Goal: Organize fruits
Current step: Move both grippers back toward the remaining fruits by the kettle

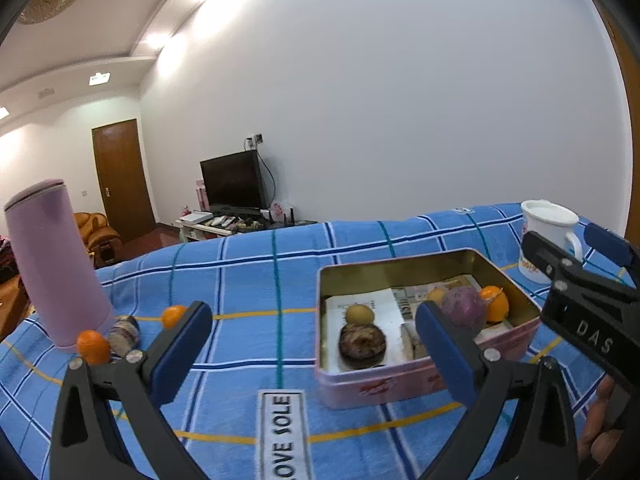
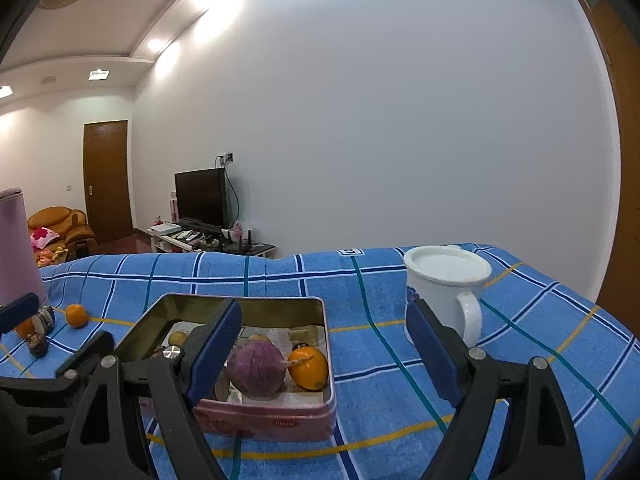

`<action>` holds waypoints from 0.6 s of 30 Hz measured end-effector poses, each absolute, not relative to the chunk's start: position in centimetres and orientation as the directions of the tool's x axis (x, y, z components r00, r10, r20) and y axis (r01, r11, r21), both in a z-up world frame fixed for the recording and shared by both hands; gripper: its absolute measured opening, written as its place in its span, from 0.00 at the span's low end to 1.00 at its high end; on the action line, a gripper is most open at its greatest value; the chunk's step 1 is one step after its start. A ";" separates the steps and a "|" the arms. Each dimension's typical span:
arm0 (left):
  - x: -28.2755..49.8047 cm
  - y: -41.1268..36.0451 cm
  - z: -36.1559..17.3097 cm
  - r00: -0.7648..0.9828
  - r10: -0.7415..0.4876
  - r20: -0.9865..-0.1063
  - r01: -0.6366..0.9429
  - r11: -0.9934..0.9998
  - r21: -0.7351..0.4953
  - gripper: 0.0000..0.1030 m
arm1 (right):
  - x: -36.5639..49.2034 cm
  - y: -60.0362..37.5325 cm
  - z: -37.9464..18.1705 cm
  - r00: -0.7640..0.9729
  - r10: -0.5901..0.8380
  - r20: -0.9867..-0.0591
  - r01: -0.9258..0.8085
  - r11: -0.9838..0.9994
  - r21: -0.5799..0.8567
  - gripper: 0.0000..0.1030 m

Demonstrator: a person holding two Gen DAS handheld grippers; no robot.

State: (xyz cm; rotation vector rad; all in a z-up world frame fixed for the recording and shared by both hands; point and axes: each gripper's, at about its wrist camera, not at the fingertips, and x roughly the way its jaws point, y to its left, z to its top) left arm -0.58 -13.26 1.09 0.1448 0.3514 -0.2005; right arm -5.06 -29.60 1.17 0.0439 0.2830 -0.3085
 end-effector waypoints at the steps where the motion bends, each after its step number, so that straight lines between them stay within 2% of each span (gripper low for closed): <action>1: -0.7 -12.9 1.1 0.921 -0.166 -0.352 0.216 0.970 0.107 1.00 | -5.2 -29.5 1.2 0.911 -0.301 -0.281 0.314 0.949 0.001 0.83; 9: -1.3 -11.2 0.9 0.921 -0.152 -0.359 0.213 0.967 0.138 1.00 | -5.4 -27.7 1.1 0.902 -0.303 -0.308 0.325 0.945 0.021 0.83; 18: -0.4 -7.8 0.9 0.931 -0.082 -0.354 0.156 0.970 0.185 1.00 | -3.6 -24.5 0.6 0.902 -0.246 -0.355 0.291 0.953 0.078 0.83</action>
